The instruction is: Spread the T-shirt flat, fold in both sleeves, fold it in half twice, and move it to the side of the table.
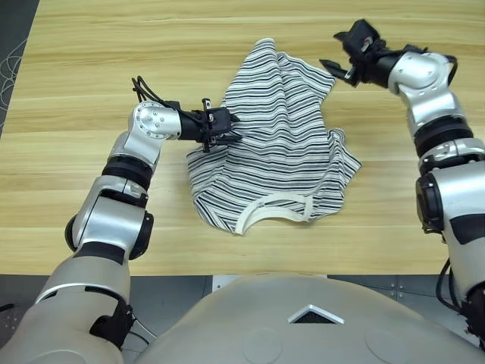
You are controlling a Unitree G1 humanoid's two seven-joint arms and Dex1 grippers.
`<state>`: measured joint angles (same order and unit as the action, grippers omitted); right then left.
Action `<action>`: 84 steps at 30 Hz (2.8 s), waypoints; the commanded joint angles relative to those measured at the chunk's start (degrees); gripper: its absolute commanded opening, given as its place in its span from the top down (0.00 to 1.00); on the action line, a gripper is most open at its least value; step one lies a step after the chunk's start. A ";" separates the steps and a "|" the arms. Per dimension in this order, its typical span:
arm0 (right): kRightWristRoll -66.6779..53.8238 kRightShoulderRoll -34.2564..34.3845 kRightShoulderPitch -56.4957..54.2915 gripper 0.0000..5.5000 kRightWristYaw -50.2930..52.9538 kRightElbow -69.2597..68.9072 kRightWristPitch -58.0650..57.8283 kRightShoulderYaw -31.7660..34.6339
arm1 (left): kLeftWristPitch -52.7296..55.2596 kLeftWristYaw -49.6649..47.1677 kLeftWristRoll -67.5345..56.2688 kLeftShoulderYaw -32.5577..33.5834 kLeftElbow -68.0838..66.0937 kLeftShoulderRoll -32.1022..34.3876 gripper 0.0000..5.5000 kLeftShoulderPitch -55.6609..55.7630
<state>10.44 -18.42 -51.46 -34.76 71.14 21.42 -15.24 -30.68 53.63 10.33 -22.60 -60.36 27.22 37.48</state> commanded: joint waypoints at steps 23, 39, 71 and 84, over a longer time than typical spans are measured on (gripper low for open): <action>21.24 -7.21 2.97 0.54 17.15 8.06 -11.31 -10.70 | -1.81 4.63 -3.37 4.20 2.15 7.88 0.62 -16.26; 23.03 -5.92 -4.01 0.54 18.96 3.79 5.01 -11.40 | 16.35 13.06 -16.76 6.64 50.06 9.63 0.62 -26.06; -11.47 -20.36 42.66 0.54 -21.86 -75.37 -26.01 0.04 | 10.90 -19.68 6.33 5.57 -16.94 -3.04 0.62 6.93; -1.73 -18.69 37.80 0.54 -17.04 -50.02 -14.37 -3.72 | 9.57 -18.01 6.70 8.15 -16.50 -1.93 0.62 6.14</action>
<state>5.91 -35.29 -14.73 -51.18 17.99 7.46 -17.77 -21.59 34.91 16.04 -14.55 -76.12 24.75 45.06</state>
